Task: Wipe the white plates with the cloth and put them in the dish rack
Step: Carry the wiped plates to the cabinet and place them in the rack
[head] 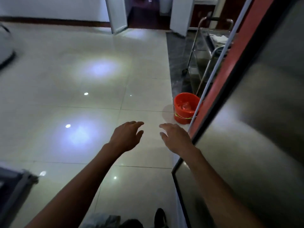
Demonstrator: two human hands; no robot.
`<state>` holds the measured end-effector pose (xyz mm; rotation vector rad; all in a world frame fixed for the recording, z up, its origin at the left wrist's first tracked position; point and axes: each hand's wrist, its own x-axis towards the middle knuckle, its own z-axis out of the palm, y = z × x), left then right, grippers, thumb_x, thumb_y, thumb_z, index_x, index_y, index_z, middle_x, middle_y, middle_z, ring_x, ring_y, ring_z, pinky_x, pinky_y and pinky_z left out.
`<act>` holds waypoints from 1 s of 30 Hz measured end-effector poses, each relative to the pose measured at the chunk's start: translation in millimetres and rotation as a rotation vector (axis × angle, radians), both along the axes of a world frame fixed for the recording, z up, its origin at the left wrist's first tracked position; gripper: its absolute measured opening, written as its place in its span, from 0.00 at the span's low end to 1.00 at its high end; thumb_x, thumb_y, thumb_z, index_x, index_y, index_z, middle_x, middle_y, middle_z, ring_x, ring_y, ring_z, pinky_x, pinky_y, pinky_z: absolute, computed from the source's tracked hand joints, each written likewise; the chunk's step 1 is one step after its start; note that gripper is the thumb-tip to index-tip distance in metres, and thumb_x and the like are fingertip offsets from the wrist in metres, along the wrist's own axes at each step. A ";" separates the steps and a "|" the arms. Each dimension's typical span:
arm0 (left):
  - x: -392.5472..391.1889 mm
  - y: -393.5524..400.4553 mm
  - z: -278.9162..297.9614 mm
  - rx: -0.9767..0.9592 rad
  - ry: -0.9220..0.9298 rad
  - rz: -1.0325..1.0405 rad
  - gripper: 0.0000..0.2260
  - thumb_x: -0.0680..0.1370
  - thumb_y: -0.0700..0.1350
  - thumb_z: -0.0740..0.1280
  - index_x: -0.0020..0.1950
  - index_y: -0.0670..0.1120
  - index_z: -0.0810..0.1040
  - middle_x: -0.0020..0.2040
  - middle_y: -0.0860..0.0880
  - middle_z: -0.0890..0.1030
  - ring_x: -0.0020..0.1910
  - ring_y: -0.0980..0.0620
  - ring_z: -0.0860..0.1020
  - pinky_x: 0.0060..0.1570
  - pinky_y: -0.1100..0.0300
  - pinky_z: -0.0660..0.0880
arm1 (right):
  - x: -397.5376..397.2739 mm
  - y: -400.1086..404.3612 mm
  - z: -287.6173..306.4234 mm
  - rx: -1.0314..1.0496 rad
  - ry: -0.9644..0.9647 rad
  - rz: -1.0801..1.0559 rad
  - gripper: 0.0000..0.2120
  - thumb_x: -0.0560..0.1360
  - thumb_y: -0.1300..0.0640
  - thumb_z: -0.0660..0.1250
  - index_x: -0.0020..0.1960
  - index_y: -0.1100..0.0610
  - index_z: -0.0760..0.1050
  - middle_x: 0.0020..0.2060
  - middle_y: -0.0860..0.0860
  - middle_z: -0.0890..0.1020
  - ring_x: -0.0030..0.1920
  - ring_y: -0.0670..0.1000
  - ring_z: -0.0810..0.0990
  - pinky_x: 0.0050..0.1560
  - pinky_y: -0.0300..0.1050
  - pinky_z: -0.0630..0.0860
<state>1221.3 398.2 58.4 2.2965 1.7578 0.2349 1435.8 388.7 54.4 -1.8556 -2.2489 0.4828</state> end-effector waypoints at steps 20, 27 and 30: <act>-307.3 58.5 -32.7 -0.029 -0.106 0.737 0.19 0.84 0.54 0.58 0.75 0.56 0.69 0.66 0.54 0.78 0.65 0.50 0.75 0.57 0.54 0.72 | -349.0 200.7 -1.7 0.046 -0.207 0.768 0.22 0.83 0.48 0.58 0.76 0.47 0.65 0.75 0.47 0.68 0.71 0.53 0.69 0.68 0.51 0.67; -399.3 43.7 -33.6 -0.038 -0.143 0.963 0.19 0.84 0.55 0.58 0.75 0.56 0.68 0.70 0.55 0.76 0.68 0.51 0.73 0.63 0.53 0.72 | -467.0 211.1 3.4 0.017 -0.138 0.968 0.21 0.83 0.49 0.59 0.76 0.47 0.66 0.74 0.46 0.69 0.71 0.52 0.69 0.68 0.50 0.67; -431.0 32.3 -40.4 -0.049 -0.153 1.068 0.19 0.84 0.56 0.58 0.76 0.57 0.67 0.70 0.55 0.75 0.68 0.52 0.73 0.64 0.53 0.71 | -517.5 213.0 -0.9 -0.012 -0.100 1.061 0.21 0.83 0.49 0.59 0.75 0.47 0.66 0.74 0.45 0.69 0.71 0.50 0.69 0.69 0.48 0.66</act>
